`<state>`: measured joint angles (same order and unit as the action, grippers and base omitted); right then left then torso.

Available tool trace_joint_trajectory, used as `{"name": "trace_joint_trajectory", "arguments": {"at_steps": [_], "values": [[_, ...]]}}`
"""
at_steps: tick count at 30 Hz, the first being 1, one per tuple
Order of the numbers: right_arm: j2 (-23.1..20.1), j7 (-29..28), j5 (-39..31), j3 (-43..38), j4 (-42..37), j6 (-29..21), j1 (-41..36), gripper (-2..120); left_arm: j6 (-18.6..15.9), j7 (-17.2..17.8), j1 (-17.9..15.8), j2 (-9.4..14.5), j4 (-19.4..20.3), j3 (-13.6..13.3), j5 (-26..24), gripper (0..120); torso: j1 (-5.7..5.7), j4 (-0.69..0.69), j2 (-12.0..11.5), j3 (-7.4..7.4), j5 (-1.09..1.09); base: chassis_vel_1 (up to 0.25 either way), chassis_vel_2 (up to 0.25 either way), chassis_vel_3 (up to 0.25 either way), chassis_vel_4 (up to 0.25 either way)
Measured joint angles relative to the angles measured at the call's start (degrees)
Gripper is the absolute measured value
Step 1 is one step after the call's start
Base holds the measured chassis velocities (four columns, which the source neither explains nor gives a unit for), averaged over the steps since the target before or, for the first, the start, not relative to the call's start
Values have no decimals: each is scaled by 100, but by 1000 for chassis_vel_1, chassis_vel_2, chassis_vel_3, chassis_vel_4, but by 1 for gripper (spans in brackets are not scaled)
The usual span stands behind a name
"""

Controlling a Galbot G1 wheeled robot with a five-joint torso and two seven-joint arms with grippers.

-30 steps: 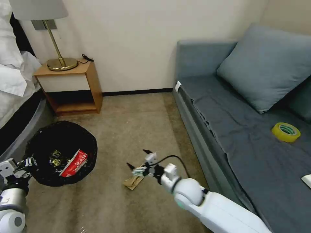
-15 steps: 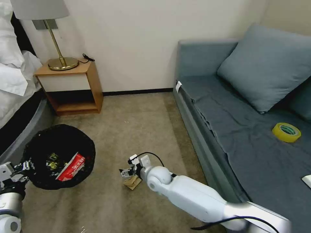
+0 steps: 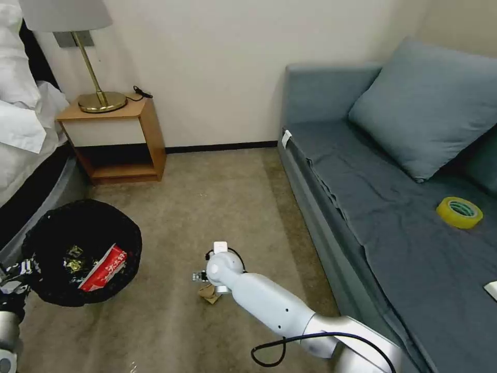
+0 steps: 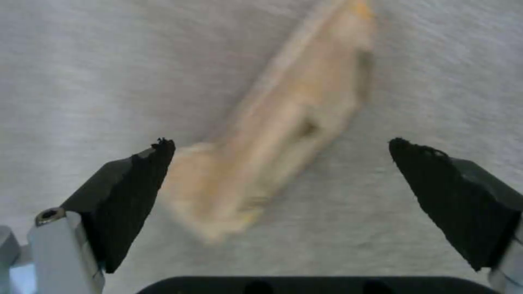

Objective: Pick up the trash bin, then pick up the garbage on the floor and place it into the trash bin.

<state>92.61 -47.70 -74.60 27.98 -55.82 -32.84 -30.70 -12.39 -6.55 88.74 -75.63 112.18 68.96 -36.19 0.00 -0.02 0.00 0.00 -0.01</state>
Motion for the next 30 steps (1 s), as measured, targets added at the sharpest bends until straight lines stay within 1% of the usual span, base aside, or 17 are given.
{"name": "trace_joint_trajectory", "arguments": {"at_steps": [5,11,15,21,26,28,30], "values": [[-15,79,261,5,272,197,-127,100,57,-40,59,16,-64,66,-39,4,0,1,0,0,0,0,0,0,0],[-29,256,335,94,226,400,-149,100,128,-88,96,15,-180,158,-50,4,0,2,0,0,0,0,0,0,0],[-34,256,324,134,131,448,-150,100,145,-94,87,-20,-213,166,-44,4,0,2,0,0,1,0,0,0,0],[-40,494,352,344,79,634,-150,100,166,-105,48,-67,-258,139,2,4,0,2,0,0,1,0,0,0,0],[-42,613,371,493,77,644,-152,100,172,-106,22,-65,-288,139,9,4,0,2,0,0,1,0,0,0,0],[-42,662,386,564,80,642,-168,99,176,-108,15,-63,-304,140,17,4,0,2,0,0,1,0,0,0,0],[-44,726,415,629,97,635,-184,95,181,-113,11,-64,-317,140,31,4,0,2,0,0,1,0,0,0,0]]}}
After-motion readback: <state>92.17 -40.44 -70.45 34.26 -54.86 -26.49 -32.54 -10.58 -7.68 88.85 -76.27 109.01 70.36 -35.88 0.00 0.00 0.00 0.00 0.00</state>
